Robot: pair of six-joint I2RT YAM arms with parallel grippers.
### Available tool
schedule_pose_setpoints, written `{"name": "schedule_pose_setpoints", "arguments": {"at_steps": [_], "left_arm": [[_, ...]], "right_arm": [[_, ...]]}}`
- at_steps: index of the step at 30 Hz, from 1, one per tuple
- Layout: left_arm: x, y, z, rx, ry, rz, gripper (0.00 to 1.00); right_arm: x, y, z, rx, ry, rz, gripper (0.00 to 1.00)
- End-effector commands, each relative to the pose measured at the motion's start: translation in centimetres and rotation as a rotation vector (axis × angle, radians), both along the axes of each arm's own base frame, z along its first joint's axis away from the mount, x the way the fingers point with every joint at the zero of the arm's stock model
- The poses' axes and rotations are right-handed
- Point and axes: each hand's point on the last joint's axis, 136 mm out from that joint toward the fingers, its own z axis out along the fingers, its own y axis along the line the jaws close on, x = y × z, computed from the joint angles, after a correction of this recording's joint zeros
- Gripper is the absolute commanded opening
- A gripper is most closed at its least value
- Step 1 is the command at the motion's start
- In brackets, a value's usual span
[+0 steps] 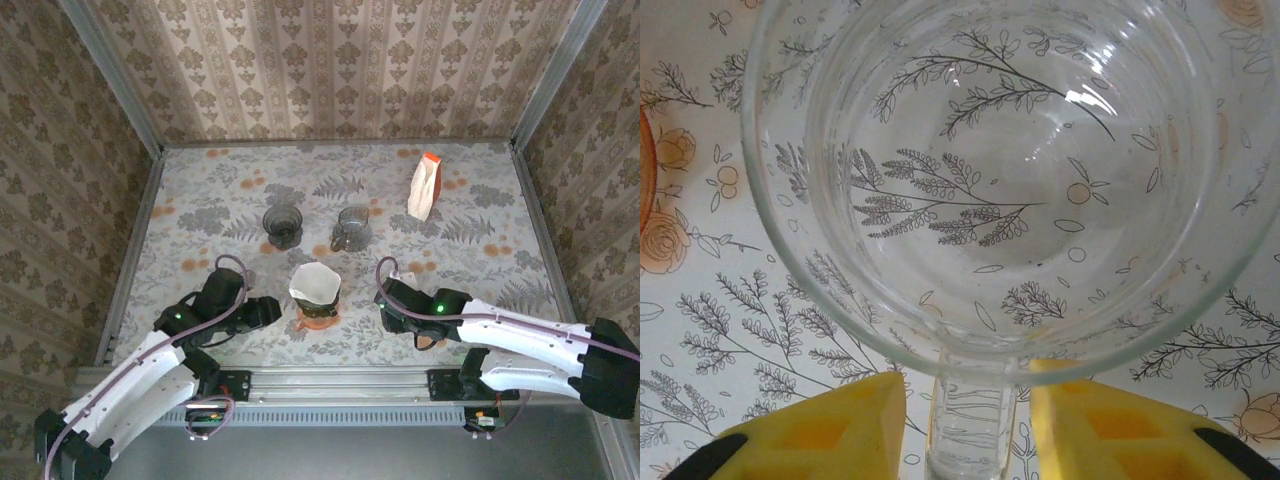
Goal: Place the coffee filter in the dripper
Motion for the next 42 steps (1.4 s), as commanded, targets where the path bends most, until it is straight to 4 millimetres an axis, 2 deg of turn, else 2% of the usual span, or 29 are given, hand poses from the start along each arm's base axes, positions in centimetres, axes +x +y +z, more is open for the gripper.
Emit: {"name": "schedule_pose_setpoints", "arguments": {"at_steps": [1, 4, 8, 11, 14, 17, 21, 24, 29, 34, 38, 42], "left_arm": [[-0.5, 0.3, -0.4, 0.016, 0.019, 0.012, 0.55], [-0.8, 0.3, -0.5, 0.021, 0.025, 0.004, 0.55], [-1.0, 0.3, -0.4, 0.020, 0.022, -0.009, 0.55], [-1.3, 0.1, -0.4, 0.019, 0.019, -0.036, 0.55], [-1.7, -0.4, -0.5, 0.002, -0.003, -0.077, 0.53], [-2.1, -1.5, -0.9, -0.051, -0.020, -0.114, 0.49], [-2.7, -2.8, -1.0, -0.092, -0.052, -0.190, 0.47], [-3.2, -3.0, -0.9, -0.045, -0.098, -0.248, 0.45], [-4.0, -2.2, -1.7, 0.056, -0.171, -0.296, 0.45], [-4.0, -2.7, -1.3, 0.107, -0.306, -0.365, 0.48], [-3.8, -3.7, -0.8, 0.127, -0.442, -0.421, 0.47], [-3.7, -3.9, -1.6, 0.142, -0.509, -0.441, 0.47]], "right_arm": [[0.0, -0.7, 0.4, -0.008, -0.016, -0.024, 0.50], [0.1, -0.9, 1.3, 0.001, -0.042, -0.023, 0.59], [0.4, -1.2, 3.1, 0.013, -0.096, -0.012, 0.64], [0.3, -0.4, 4.9, 0.083, -0.159, 0.032, 0.64], [-0.5, 1.2, 5.8, 0.183, -0.210, 0.108, 0.62], [-1.2, 2.3, 6.0, 0.224, -0.237, 0.160, 0.61], [-1.6, 3.0, 5.8, 0.192, -0.247, 0.189, 0.59], [-1.6, 3.5, 6.2, 0.182, -0.265, 0.203, 0.59], [-1.5, 3.5, 6.8, 0.184, -0.286, 0.202, 0.63], [-1.4, 3.0, 7.5, 0.179, -0.299, 0.194, 0.66], [-1.3, 2.4, 8.1, 0.166, -0.313, 0.184, 0.69], [-1.2, 1.6, 8.6, 0.154, -0.328, 0.172, 0.72]]}}
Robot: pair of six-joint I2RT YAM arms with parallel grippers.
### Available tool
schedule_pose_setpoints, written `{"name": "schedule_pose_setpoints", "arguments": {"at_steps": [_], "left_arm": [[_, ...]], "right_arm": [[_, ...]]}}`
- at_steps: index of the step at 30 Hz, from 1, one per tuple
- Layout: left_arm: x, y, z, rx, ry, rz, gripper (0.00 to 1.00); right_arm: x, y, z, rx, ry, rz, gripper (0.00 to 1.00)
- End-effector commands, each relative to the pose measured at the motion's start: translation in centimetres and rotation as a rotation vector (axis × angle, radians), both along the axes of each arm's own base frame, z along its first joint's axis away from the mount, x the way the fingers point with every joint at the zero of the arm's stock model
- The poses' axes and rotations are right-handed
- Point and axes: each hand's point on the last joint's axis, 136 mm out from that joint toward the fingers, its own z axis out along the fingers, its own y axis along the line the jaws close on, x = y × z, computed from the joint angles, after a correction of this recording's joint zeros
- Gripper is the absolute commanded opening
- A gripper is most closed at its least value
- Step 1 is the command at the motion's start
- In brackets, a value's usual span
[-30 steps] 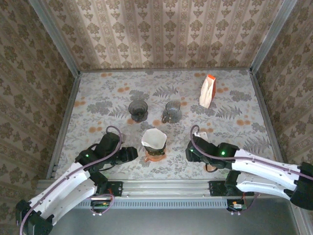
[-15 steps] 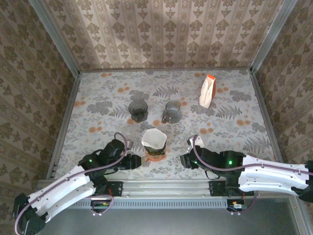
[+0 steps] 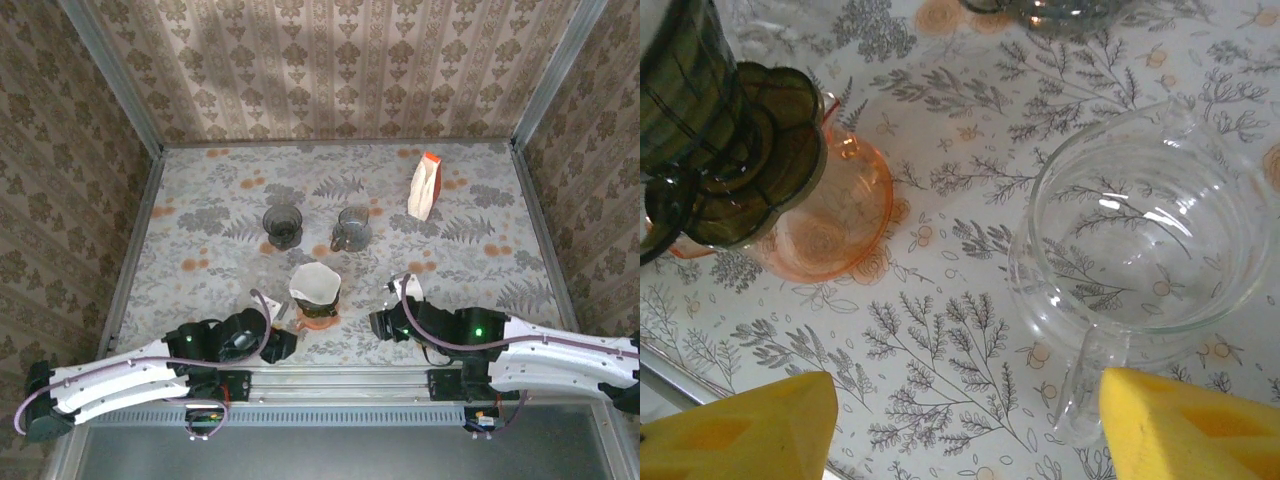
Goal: Place the coffee filter in the dripper
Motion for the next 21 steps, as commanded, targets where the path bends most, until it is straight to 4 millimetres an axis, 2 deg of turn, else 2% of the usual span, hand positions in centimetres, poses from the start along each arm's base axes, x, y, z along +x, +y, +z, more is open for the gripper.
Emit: {"name": "schedule_pose_setpoints", "arguments": {"at_steps": [1, 7, 16, 21], "left_arm": [[1.3, 0.0, -0.7, 0.005, -0.123, 0.007, 0.49], [1.7, -0.2, -0.8, -0.021, -0.177, 0.003, 0.51], [1.2, -0.8, -0.7, -0.060, -0.167, 0.002, 0.45], [0.8, -0.9, -1.4, -0.079, -0.121, 0.019, 0.45]], "right_arm": [[0.4, -1.2, 1.3, -0.027, -0.046, -0.026, 0.73], [0.6, -1.3, 1.6, -0.036, -0.060, -0.035, 0.74], [0.8, -0.8, 2.8, -0.046, -0.094, 0.004, 0.77], [0.5, -1.9, 3.8, -0.063, -0.122, 0.033, 0.79]]}}
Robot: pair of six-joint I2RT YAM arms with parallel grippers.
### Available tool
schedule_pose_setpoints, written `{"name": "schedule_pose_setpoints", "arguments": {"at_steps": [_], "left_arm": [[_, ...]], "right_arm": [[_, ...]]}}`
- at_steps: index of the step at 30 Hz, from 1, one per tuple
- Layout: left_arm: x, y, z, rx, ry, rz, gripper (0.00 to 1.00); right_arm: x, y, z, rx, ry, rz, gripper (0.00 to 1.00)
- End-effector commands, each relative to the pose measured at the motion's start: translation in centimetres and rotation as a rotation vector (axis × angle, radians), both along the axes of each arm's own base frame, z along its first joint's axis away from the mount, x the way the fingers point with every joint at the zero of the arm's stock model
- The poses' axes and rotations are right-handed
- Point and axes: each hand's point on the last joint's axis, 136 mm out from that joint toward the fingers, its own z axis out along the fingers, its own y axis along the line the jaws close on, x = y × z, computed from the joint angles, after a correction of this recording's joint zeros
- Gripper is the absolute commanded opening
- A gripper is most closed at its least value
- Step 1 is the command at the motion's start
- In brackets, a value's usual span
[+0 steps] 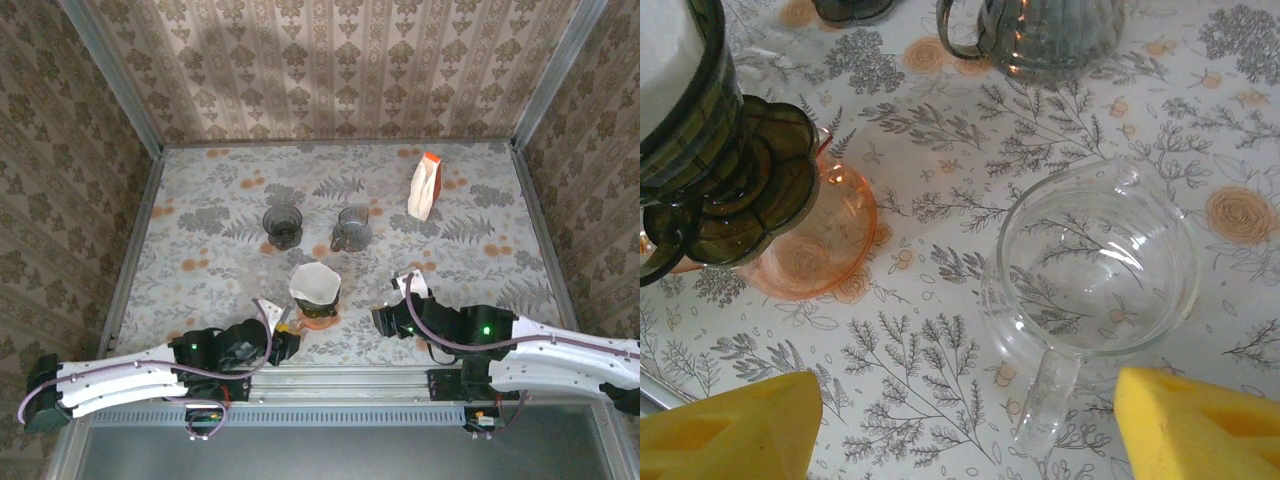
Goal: Place the coffee filter in the dripper
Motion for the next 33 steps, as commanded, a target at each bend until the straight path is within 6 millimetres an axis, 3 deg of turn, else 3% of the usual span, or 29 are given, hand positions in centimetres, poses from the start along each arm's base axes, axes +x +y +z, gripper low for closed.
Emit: {"name": "schedule_pose_setpoints", "arguments": {"at_steps": [1, 11, 19, 33], "left_arm": [[0.0, -0.2, -0.4, -0.036, 0.017, 0.028, 0.45], [0.5, -2.5, -0.7, 0.019, -0.011, -0.012, 0.39], [1.1, -2.4, 0.3, -0.022, -0.056, -0.001, 0.32], [1.8, -2.6, -0.7, -0.025, -0.054, 0.012, 0.26]], "right_arm": [[0.0, -1.2, 2.0, -0.009, -0.056, 0.018, 0.79], [0.2, -2.2, 1.7, 0.012, -0.069, 0.006, 0.81], [0.3, -2.3, 1.3, 0.032, -0.060, -0.022, 0.81], [0.3, -2.6, 1.4, 0.056, -0.058, -0.047, 0.81]]}}
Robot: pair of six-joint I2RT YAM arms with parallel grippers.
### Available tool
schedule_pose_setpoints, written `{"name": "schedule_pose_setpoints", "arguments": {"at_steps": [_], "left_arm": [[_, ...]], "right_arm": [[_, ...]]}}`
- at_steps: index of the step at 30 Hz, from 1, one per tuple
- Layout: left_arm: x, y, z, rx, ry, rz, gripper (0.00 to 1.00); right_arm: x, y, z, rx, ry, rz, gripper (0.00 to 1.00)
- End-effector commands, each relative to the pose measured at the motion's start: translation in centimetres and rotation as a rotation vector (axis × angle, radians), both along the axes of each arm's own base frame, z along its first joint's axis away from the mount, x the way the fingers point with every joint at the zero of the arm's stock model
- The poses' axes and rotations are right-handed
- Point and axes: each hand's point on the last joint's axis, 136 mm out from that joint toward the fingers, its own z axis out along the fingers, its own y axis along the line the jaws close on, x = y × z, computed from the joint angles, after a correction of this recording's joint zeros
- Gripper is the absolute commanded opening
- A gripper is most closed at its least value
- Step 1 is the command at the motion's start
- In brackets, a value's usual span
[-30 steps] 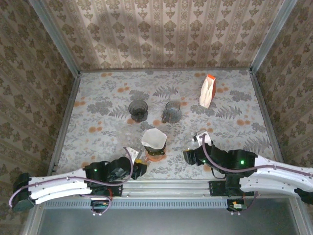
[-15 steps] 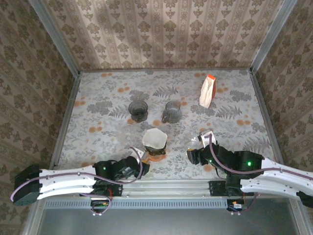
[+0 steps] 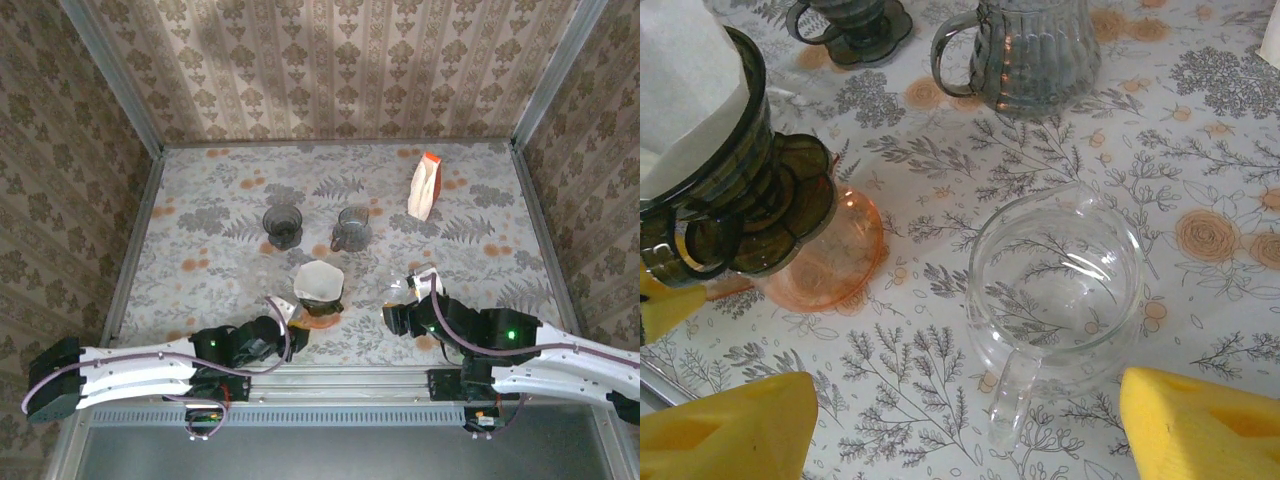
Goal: Place the coffee filter in the dripper
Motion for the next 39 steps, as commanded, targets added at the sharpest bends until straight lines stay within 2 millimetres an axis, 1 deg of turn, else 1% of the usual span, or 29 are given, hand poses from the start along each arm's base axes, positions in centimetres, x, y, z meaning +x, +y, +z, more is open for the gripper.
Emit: {"name": "schedule_pose_setpoints", "arguments": {"at_steps": [1, 9, 16, 20, 26, 30, 34, 39], "left_arm": [[0.6, 0.0, -0.4, -0.002, -0.016, 0.008, 0.26], [1.8, 0.0, -0.6, -0.019, -0.013, 0.039, 0.23], [2.8, -0.4, 0.2, -0.025, -0.022, 0.037, 0.23], [3.8, -0.5, 0.4, -0.042, -0.003, 0.042, 0.23], [5.0, -1.8, 1.2, -0.049, -0.009, 0.011, 0.23], [5.7, -2.6, 0.9, -0.051, 0.011, -0.006, 0.23], [6.4, -3.9, 0.9, -0.059, 0.015, -0.031, 0.22], [7.1, -4.4, 1.0, -0.060, 0.017, -0.033, 0.21]], "right_arm": [[0.4, -0.7, 0.0, 0.005, -0.014, -0.042, 0.81], [0.5, -0.8, 0.1, -0.002, -0.020, -0.046, 0.81], [0.6, -0.4, 0.2, 0.004, -0.025, -0.043, 0.81], [0.6, -0.3, 0.2, 0.004, -0.025, -0.040, 0.81], [0.6, -0.3, 0.3, 0.009, -0.027, -0.041, 0.81], [0.6, -0.2, 0.3, 0.013, -0.028, -0.038, 0.81], [0.7, -0.1, 0.3, 0.017, -0.028, -0.037, 0.81], [0.6, -0.3, 0.4, 0.022, -0.033, -0.039, 0.81]]}}
